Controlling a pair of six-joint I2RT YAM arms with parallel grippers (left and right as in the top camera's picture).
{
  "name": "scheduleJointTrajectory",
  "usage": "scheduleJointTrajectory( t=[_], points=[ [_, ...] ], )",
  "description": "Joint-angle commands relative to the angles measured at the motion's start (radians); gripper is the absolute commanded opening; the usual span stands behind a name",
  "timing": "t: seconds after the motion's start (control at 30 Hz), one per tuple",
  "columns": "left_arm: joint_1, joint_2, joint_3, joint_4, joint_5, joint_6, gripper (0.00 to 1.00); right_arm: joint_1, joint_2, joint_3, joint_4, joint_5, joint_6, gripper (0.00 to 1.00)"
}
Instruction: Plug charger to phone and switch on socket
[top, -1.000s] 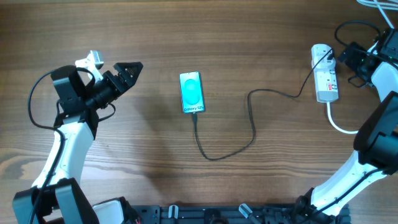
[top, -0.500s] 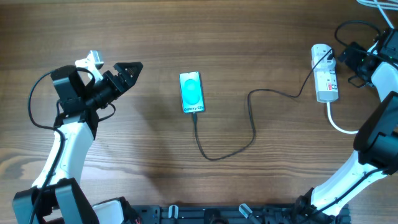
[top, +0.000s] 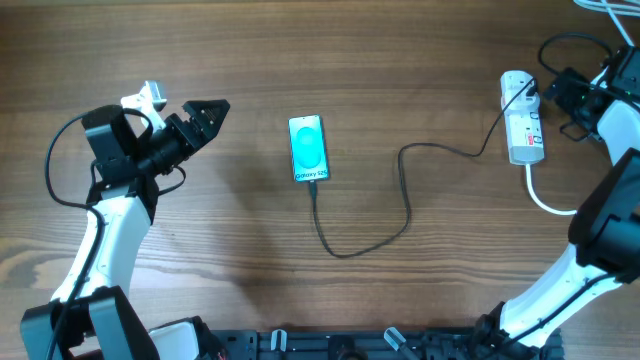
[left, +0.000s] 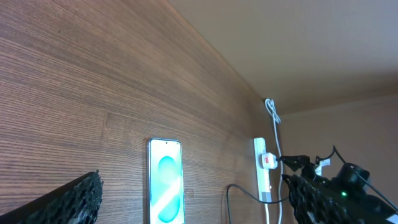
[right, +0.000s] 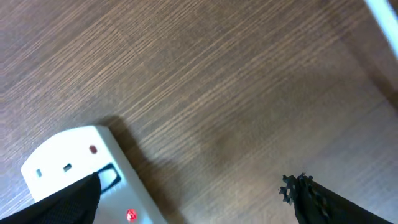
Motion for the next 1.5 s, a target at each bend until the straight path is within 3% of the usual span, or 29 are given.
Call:
scheduleJointTrajectory(
  t=[0.0, 0.27, 0.53, 0.83, 1.07, 1.47],
  points=[
    [0.001, -0.024, 0.018, 0.002, -0.002, 0.017, 1.0, 0.0, -0.206, -0.021, 0.002, 0.02, -0.018, 1.0],
    [0.001, -0.024, 0.018, 0.002, -0.002, 0.016, 1.0, -0.001, -0.501, -0.021, 0.003, 0.02, -0.019, 1.0],
    [0.001, -0.024, 0.018, 0.002, -0.002, 0.017, 1.0, 0.0, -0.661, -0.021, 0.003, 0.02, -0.019, 1.0],
    [0.001, -0.024, 0.018, 0.002, -0.002, 0.016, 1.0, 0.034, -0.728, -0.132, 0.006, 0.02, -0.018, 1.0],
    [0.001, -0.024, 0.018, 0.002, -0.002, 0.016, 1.0, 0.148, -0.791, -0.365, -0.006, 0.02, -0.019, 1.0],
    [0.001, -0.024, 0.018, 0.002, -0.002, 0.016, 1.0, 0.321, -0.813, -0.544, -0.084, 0.02, -0.019, 1.0]
  ],
)
